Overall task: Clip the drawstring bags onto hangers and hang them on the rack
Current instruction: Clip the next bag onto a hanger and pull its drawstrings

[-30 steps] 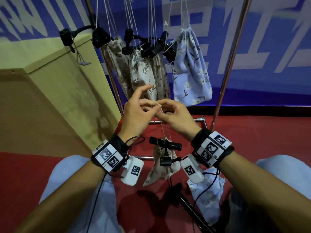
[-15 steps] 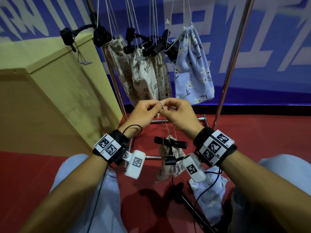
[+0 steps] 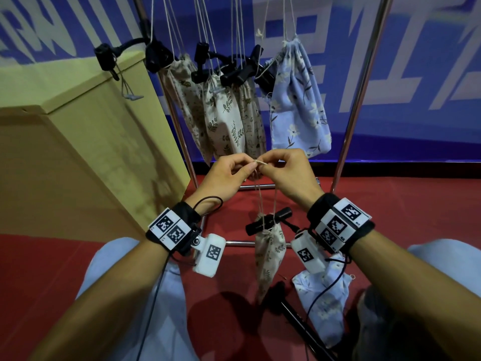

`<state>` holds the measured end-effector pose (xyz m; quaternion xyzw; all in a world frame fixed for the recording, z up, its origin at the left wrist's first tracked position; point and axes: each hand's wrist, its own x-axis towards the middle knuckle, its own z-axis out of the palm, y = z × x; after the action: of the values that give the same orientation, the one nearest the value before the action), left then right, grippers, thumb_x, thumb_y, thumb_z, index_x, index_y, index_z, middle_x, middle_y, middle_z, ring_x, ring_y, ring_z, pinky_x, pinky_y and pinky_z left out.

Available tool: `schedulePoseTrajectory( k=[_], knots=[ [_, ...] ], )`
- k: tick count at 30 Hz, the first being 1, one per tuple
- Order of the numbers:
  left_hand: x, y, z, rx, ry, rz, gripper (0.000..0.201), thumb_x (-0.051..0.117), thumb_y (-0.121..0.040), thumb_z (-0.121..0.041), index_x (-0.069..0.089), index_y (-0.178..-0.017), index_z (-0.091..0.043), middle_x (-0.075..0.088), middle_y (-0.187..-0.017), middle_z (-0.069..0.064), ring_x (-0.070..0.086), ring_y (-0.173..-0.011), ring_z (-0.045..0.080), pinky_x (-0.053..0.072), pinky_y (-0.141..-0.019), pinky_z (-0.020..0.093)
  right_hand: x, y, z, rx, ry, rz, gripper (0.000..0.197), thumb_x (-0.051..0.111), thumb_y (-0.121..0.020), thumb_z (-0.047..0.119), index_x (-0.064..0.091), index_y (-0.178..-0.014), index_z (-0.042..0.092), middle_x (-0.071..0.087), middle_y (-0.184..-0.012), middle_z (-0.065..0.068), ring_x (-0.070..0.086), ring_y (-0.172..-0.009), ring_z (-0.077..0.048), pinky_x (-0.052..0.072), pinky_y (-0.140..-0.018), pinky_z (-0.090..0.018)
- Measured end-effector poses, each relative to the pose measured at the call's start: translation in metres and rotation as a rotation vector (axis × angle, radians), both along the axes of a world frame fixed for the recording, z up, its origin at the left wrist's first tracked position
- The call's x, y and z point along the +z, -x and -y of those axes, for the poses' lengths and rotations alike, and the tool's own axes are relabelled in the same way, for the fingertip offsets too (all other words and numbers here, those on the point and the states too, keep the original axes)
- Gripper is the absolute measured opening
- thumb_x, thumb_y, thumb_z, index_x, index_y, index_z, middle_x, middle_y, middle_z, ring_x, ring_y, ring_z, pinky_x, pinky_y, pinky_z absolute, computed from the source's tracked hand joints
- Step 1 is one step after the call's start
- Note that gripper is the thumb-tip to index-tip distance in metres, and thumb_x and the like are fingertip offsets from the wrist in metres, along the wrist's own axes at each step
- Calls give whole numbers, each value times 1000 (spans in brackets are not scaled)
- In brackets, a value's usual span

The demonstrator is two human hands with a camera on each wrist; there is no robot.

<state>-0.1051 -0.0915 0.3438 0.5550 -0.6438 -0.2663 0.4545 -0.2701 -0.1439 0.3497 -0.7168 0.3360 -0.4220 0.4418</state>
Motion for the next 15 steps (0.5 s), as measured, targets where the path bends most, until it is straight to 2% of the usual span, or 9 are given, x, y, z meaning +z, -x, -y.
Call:
schedulePoseTrajectory(
  k=[2, 5, 7, 9, 10, 11, 13, 15],
  knots=[
    [-3, -1, 1, 24, -20, 27, 14, 59, -100, -14, 68, -89, -12, 71, -79, -1, 67, -76, 6, 47, -75, 18, -1, 1, 0, -13, 48, -8, 11, 70, -85, 7, 78, -82, 13, 72, -76, -14, 60, -68, -18, 54, -76, -34],
    [-5, -2, 2, 3, -86, 22, 19, 60, -100, -15, 65, -82, -19, 66, -80, -1, 61, -79, 10, 44, -78, 25, -4, 1, 3, -41, 82, -5, 14, 69, -84, 6, 78, -83, 17, 71, -73, -7, 57, -66, -20, 52, -71, -32],
    [-2, 3, 1, -55, -159, -54, 21, 57, -101, -12, 63, -81, -16, 63, -79, 5, 58, -76, 13, 42, -78, 26, -5, 1, 6, -82, 83, 8, 11, 72, -82, 9, 77, -84, 18, 61, -63, -3, 51, -60, -10, 50, -68, -33],
    [3, 11, -4, -103, -242, -187, 21, 53, -101, -5, 58, -81, -8, 61, -68, 3, 60, -66, 9, 46, -75, 23, -6, 1, 9, -116, 83, 26, 7, 75, -80, 15, 74, -84, 21, 55, -60, 3, 49, -58, -9, 52, -67, -38],
    [4, 15, -5, -134, -272, -255, 22, 52, -100, -3, 57, -80, -7, 57, -61, 0, 60, -61, 11, 47, -75, 26, -6, 1, 10, -130, 79, 35, 6, 77, -79, 19, 73, -84, 22, 55, -60, 4, 49, -57, -10, 52, -66, -39],
    [4, 17, -5, -162, -294, -304, 25, 52, -99, -1, 58, -77, -9, 50, -55, -3, 57, -55, 12, 48, -73, 30, -6, 1, 11, -141, 74, 45, 7, 78, -79, 22, 72, -83, 23, 55, -60, 4, 49, -56, -11, 52, -65, -39],
    [1, 20, -5, -183, -320, -341, 34, 52, -99, -1, 61, -72, -17, 40, -52, -3, 49, -47, 12, 45, -62, 28, -6, 1, 11, -157, 73, 66, 9, 79, -79, 24, 70, -81, 23, 55, -60, 3, 49, -56, -12, 51, -63, -37],
    [-5, 24, -4, -158, -347, -286, 32, 49, -102, -3, 57, -72, -13, 40, -55, 1, 45, -44, 9, 45, -54, 24, -6, 1, 9, -175, 79, 99, 8, 78, -81, 22, 70, -79, 22, 55, -61, 4, 48, -56, -13, 49, -61, -36]
  ],
)
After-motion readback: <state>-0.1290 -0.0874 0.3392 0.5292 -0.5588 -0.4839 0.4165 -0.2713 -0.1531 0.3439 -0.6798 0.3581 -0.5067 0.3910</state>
